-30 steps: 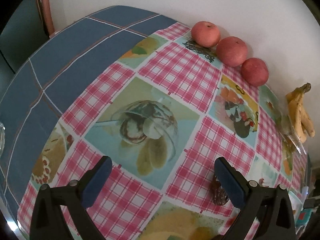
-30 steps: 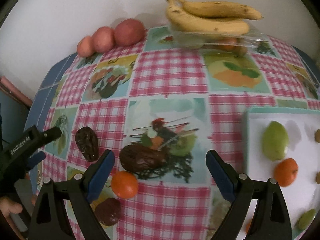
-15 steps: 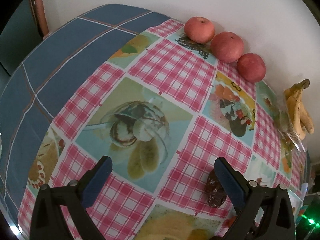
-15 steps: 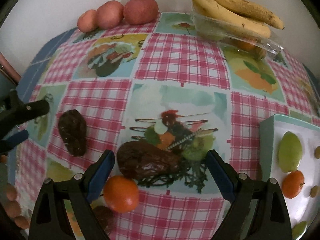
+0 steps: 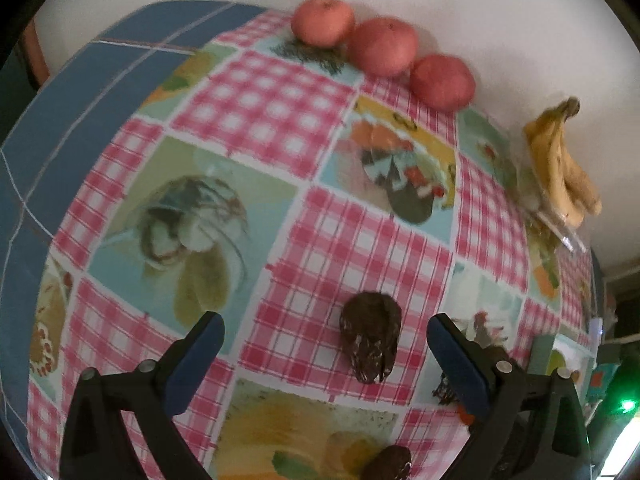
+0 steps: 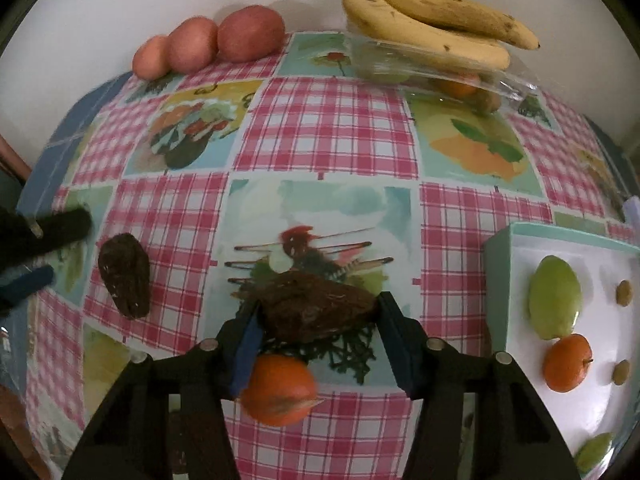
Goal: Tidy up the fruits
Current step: 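Grasp a dark avocado with the right tool while the left tool grasps another avocado, then carry both avocados over the white tray and open both tools to release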
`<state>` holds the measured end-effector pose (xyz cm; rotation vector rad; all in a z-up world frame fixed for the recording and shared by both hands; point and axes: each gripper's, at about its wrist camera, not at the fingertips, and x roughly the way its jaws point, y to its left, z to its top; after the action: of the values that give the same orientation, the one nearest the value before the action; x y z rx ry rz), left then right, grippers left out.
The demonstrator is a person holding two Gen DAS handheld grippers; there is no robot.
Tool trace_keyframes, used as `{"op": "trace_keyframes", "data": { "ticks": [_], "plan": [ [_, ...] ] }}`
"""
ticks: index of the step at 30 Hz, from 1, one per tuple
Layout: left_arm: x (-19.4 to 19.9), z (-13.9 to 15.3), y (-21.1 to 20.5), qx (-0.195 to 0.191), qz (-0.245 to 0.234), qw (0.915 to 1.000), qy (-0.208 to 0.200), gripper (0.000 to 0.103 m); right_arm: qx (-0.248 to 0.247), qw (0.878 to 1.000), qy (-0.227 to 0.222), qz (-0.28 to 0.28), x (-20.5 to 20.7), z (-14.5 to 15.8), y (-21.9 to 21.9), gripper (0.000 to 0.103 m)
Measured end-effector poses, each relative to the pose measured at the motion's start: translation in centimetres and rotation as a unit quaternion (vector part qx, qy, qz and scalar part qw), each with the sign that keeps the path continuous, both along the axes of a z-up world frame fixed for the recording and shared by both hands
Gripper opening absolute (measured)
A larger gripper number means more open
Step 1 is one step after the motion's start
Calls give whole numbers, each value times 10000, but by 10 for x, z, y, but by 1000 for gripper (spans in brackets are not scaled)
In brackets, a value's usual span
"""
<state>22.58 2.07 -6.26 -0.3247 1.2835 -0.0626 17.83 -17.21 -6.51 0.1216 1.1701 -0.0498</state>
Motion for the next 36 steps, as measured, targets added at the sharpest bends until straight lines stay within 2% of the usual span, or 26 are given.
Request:
{"op": "trace_keyframes", "data": {
  "ticks": [1, 5, 9, 13, 14, 15, 16, 17, 18, 22, 25, 27, 31, 36],
  "plan": [
    [0, -3, -2, -5, -21, 10000, 43, 101, 3, 10000, 6, -31, 0, 0, -3, 58],
    [0, -11, -5, -53, -50, 9997, 217, 85, 60, 9999, -11, -103, 1, 0, -10, 58],
    [-1, -13, -12, 81, -164, 9996, 211, 81, 145, 9996, -41, -243, 4, -1, -22, 58],
    [-3, -15, -23, 434, -302, 9985, 133, 81, 189, 9993, -49, -306, 0, 1, -28, 58],
    [-4, -15, -26, 526, -325, 9980, 101, 74, 190, 9993, -51, -312, 1, -1, -27, 58],
    [-4, -14, -28, 605, -359, 9975, 60, 60, 186, 9993, -52, -307, 1, 0, -28, 58],
    [-3, -12, -29, 622, -393, 9973, 28, 51, 183, 9994, -53, -303, 1, 0, -28, 58],
    [-3, -12, -30, 566, -403, 9976, 27, 38, 186, 9994, -54, -303, 0, 0, -28, 58],
    [-3, -12, -29, 477, -403, 9980, 41, 36, 194, 9993, -54, -306, 0, 0, -29, 58],
    [-5, -10, -29, 412, -466, 9981, 30, 35, 209, 9992, -46, -337, 1, 0, -30, 58],
    [-9, -9, -27, 157, -417, 9990, 100, 35, 237, 9990, -41, -390, -2, 0, -30, 58],
    [-17, -4, -23, 142, -408, 9991, 60, 35, 272, 9987, -36, -424, -4, 0, -33, 57],
    [-29, 13, -18, 102, -357, 9993, -99, 35, 323, 9985, -36, -452, -10, 4, -34, 57],
    [-47, 40, -17, 82, -385, 9986, -364, 35, 450, 9975, -188, -519, -22, 24, -37, 57]
  ]
}}
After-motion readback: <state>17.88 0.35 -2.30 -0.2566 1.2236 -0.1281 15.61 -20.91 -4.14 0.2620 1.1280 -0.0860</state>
